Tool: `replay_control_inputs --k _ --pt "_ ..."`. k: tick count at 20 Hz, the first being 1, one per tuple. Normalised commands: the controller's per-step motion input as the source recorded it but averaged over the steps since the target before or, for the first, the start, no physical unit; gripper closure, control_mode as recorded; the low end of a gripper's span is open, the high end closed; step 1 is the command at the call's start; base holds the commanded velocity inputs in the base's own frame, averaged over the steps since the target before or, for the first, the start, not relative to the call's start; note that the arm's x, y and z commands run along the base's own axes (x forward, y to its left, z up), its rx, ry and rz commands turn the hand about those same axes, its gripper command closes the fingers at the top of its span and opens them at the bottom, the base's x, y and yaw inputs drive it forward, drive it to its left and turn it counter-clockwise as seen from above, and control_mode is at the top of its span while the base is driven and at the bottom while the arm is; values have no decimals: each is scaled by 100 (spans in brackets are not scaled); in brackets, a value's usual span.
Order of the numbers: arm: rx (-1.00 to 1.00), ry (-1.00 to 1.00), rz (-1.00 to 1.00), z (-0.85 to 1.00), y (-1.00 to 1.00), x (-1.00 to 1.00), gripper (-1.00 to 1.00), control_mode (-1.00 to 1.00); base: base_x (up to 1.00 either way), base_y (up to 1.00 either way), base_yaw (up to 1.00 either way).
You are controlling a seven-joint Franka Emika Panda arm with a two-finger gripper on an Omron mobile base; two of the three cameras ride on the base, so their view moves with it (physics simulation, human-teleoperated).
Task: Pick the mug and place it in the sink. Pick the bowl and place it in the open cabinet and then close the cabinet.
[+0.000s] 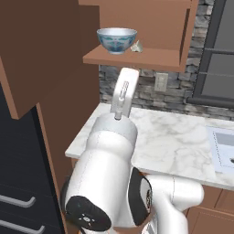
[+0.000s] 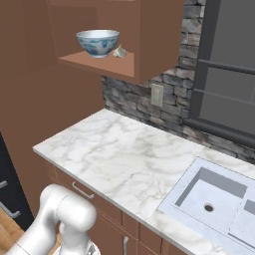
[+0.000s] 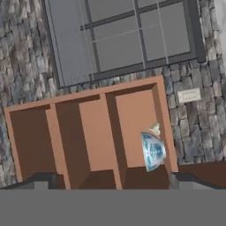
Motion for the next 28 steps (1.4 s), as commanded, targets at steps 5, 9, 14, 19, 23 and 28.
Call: replay_control_inputs --k 5,9,14,19,23,28 --pt "11 0 -4 -46 87 15 -100 -100 0 0 0" --pt "8 0 -4 -41 75 9 -100 -100 0 0 0" --pt "0 0 -5 -19 73 17 -100 -100 0 0 0" --pt "0 0 -8 -16 70 34 -100 -100 0 0 0" --pt "0 0 -6 -21 52 35 -100 -100 0 0 0" --pt "0 0 -2 -23 60 35 -100 -100 0 0 0"
